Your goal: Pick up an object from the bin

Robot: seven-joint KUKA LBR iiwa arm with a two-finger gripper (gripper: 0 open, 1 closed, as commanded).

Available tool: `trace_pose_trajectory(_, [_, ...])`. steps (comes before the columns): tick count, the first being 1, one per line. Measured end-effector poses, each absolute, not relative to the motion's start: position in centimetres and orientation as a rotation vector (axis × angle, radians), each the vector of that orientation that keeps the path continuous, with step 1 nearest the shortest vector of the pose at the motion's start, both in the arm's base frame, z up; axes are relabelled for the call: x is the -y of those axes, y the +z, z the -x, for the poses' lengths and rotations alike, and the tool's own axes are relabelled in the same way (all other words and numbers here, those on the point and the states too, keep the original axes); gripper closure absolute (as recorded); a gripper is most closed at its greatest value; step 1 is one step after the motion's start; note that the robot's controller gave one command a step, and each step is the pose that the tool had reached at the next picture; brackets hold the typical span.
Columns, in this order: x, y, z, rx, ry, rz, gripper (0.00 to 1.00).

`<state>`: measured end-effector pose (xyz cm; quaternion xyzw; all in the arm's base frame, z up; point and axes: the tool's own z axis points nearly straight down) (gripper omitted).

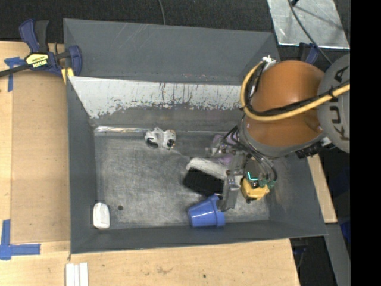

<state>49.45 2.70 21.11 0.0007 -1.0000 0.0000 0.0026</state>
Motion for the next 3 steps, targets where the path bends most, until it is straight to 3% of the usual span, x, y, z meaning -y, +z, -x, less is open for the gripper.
trace_pose_trajectory(1, [-2.7, 21.5, -49.6, 3.145, -0.001, 0.0, 0.0])
trace_pose_trajectory(2, [-1.2, 15.6, -50.1, 3.147, -0.001, 0.119, 0.0])
trace_pose_trajectory(3, [0.0, 13.6, -49.4, 3.134, 0.0, 0.205, 0.0])
